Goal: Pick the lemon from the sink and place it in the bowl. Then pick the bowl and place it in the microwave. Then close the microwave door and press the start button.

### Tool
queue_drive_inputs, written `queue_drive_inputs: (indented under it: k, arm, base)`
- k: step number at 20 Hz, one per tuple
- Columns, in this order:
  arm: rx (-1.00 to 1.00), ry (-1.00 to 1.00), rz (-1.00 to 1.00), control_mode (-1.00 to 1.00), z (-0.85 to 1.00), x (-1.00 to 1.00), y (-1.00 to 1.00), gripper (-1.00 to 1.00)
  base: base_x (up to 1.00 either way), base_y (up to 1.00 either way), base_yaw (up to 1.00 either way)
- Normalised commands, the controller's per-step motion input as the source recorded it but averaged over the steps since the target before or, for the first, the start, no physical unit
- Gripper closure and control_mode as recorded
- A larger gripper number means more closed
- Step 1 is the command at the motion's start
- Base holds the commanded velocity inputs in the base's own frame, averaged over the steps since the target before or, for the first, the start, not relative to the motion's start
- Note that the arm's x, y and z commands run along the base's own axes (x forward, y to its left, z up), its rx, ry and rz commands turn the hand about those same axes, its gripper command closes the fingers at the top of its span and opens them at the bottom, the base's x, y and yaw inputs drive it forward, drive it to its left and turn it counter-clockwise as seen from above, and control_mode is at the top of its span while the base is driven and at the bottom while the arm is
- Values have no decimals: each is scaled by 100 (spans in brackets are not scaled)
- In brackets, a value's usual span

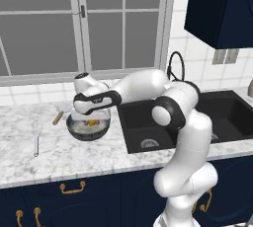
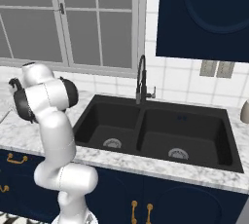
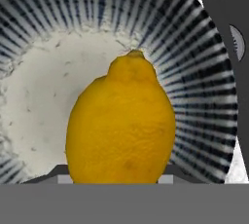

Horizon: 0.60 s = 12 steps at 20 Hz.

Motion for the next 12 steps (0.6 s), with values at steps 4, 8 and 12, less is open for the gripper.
queue_drive_inputs:
  k: [4, 8, 12]
  arm:
    - [0, 0, -2, -100, -7, -9, -2, -100]
    - [1, -5, -1, -100, 19, -31, -18, -100]
    - [7, -10, 0, -100, 49, -48, -52, -100]
  base:
    - [0, 0, 0]
    - [0, 0, 0]
    - [0, 0, 0]
